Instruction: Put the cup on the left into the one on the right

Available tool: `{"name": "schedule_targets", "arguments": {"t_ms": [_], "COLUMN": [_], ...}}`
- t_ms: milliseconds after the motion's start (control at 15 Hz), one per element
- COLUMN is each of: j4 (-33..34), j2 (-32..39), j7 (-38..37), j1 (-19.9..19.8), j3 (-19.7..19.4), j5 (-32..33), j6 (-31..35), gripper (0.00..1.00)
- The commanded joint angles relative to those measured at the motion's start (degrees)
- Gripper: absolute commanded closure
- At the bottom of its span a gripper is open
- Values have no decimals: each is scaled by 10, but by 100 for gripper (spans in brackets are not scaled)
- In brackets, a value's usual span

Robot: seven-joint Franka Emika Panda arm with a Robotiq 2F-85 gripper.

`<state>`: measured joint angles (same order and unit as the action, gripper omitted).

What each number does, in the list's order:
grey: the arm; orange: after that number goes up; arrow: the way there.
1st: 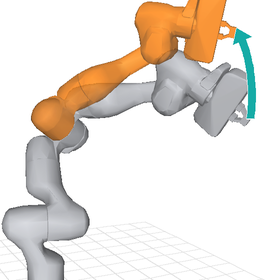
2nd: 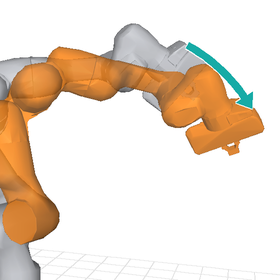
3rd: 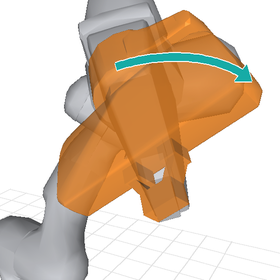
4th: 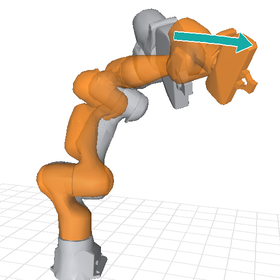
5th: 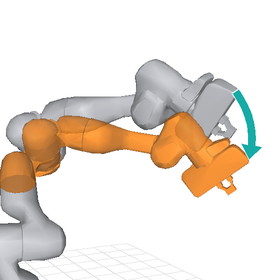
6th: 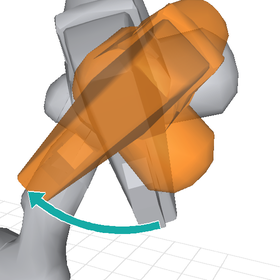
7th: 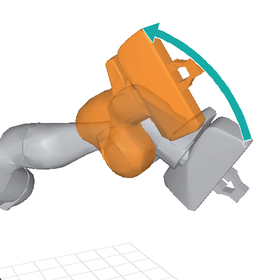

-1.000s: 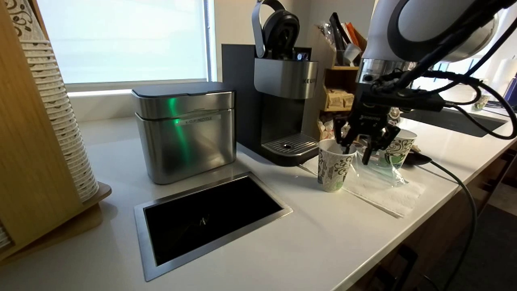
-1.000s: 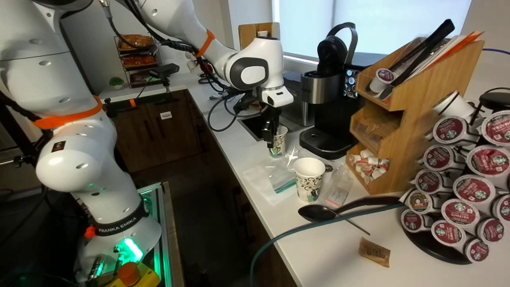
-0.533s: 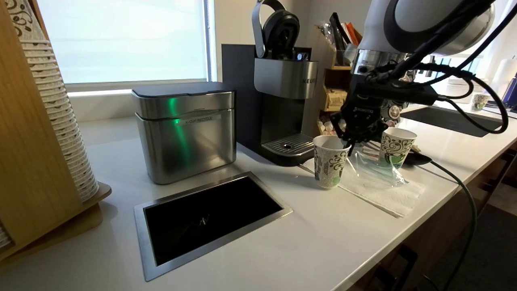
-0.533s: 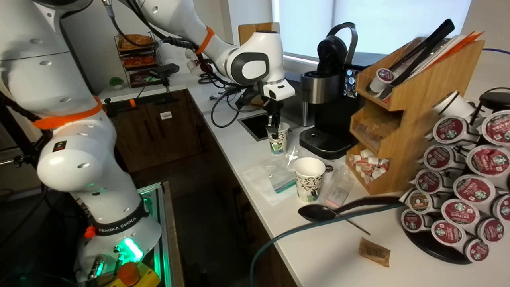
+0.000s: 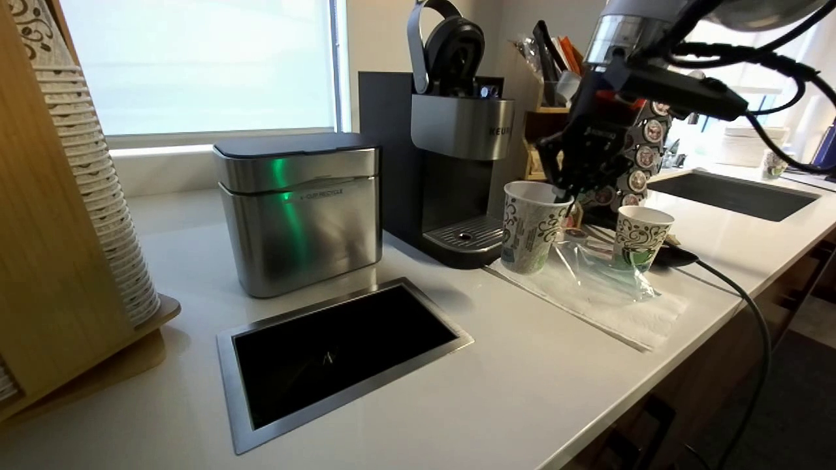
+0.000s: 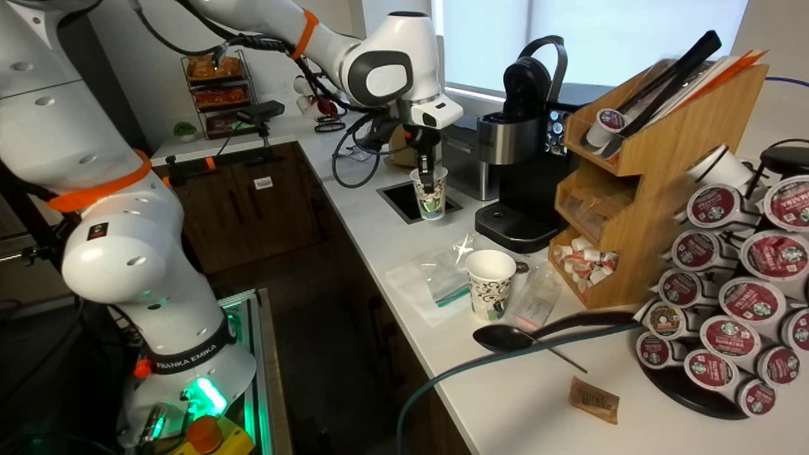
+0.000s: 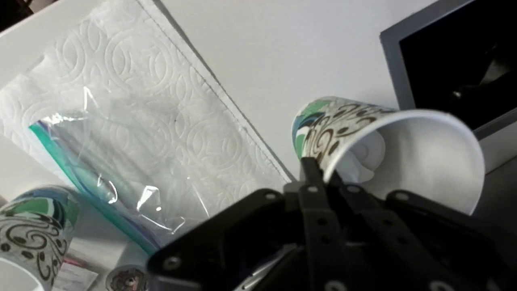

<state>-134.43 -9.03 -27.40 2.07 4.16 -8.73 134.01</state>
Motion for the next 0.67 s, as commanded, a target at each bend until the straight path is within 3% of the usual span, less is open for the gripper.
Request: {"name": "schedule_targets", "arguments": {"t_ms": [0,467,600], "j4": [-53,-101,-101], "j2": [-89,-186,-197], "j7": [154,434,392], "j1": [25,14,-4], "j3": [-54,-115,-112], "j5": [-31,-18,-21], "j6": [-32,-75,-55], "gripper": [99,99,99]}}
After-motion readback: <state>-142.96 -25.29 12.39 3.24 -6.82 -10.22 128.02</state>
